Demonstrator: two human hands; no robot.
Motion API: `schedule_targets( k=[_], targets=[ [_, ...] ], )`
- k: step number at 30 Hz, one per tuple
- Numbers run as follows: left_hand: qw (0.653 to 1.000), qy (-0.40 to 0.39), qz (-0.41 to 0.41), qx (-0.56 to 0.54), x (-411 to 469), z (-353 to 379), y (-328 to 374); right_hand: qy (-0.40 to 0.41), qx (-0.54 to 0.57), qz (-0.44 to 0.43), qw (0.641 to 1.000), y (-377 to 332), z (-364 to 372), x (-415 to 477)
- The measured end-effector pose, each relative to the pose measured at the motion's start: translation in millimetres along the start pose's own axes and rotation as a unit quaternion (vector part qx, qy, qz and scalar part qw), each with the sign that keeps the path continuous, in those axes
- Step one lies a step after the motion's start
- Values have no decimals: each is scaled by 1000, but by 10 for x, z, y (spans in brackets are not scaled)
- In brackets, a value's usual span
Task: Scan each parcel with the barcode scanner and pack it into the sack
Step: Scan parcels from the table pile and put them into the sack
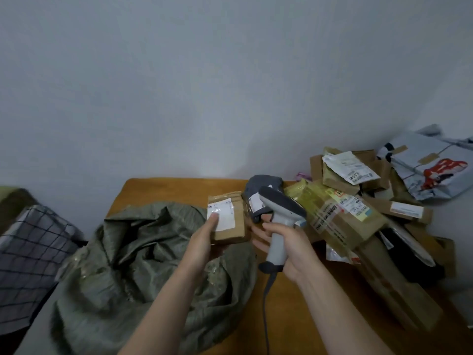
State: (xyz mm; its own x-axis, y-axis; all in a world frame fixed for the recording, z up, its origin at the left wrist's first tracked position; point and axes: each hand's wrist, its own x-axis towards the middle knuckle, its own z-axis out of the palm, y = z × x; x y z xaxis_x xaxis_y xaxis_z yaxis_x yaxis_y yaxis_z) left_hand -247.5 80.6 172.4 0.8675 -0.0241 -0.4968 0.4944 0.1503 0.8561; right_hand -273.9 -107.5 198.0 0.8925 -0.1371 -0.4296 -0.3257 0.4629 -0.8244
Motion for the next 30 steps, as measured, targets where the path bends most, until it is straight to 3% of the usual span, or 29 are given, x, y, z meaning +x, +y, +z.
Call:
schedule_targets(
  k=[5, 11, 15, 19, 23, 26, 30],
  targets=[
    [986, -16, -65, -150, 72, -54, -27, 6, -27, -41, 999, -25, 116, -8],
    [982, -27, -80, -168, 66, -99, 0, -5, -49, -48, 998, 5, 212, -76],
    [990, -60, 10, -124, 89, -152, 50, 13, -38, -26, 999, 43, 163, -92],
    [993, 14, 114, -38, 77, -199, 106, -5, 1, -5, 1000, 19, 108, -64],
    [975, 48, 191, 102, 119, -206, 57, -4, 7, -14, 1000, 7, 110, -54],
    [941, 91, 239, 222, 156, -171, 30, -12, 5, -14, 1000, 14, 143, -65],
    [927, 85, 261, 256, 117, -92, 56, -23, 7, -9, 1000, 11, 172, -53]
  ],
)
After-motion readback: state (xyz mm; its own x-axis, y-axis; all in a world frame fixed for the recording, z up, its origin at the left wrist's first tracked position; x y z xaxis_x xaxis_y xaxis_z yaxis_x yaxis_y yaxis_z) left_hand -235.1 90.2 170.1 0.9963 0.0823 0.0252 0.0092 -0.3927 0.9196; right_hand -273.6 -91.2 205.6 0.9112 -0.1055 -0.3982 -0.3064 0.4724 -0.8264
